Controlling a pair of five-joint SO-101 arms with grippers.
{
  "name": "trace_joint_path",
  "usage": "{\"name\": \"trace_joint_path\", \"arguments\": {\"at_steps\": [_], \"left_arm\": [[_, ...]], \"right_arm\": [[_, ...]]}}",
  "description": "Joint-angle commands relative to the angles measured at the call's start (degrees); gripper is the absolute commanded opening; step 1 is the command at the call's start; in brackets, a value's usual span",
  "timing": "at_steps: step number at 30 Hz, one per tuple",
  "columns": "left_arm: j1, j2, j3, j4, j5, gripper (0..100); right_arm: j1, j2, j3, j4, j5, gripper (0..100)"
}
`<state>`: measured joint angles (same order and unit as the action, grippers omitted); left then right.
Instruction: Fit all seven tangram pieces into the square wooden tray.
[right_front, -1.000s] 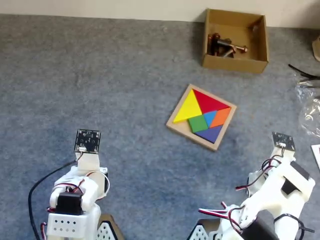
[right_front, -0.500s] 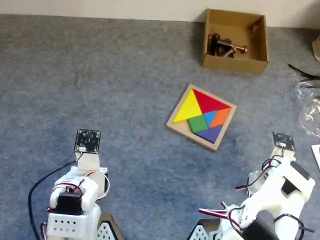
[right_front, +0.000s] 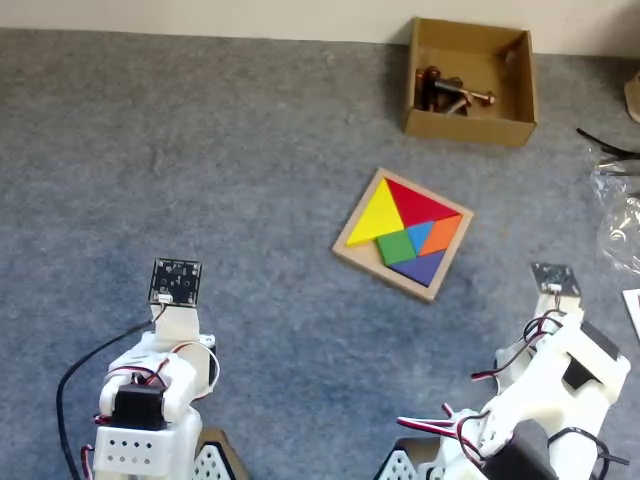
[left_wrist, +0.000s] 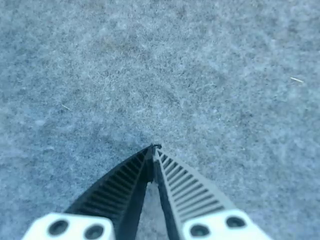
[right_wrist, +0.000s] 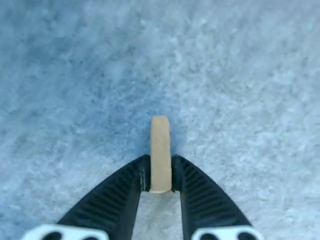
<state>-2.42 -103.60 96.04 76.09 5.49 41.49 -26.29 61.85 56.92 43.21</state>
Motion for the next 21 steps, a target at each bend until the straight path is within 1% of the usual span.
{"name": "trace_joint_path", "arguments": {"at_steps": [1,5,17,20,21], "left_arm": [[0.92,-0.40,1.10,-0.18,0.44,1],[0.92,-0.40,1.10,-0.18,0.44,1],[0.92,-0.40,1.10,-0.18,0.44,1],[0.92,-0.40,1.10,-0.18,0.44,1],[0.92,-0.40,1.10,-0.18,0.44,1]], "right_arm": [[1.71,-1.45,-3.38,-1.63,0.62,7.4],[3.30,-1.45,-5.05,-1.63,0.79,7.4],[3.21,-1.45,-5.23,-1.63,0.88,7.0],[2.51,-1.45,-5.32,-1.80,1.32,0.0],[1.80,-1.45,-5.32,-1.80,2.46,0.7]]}}
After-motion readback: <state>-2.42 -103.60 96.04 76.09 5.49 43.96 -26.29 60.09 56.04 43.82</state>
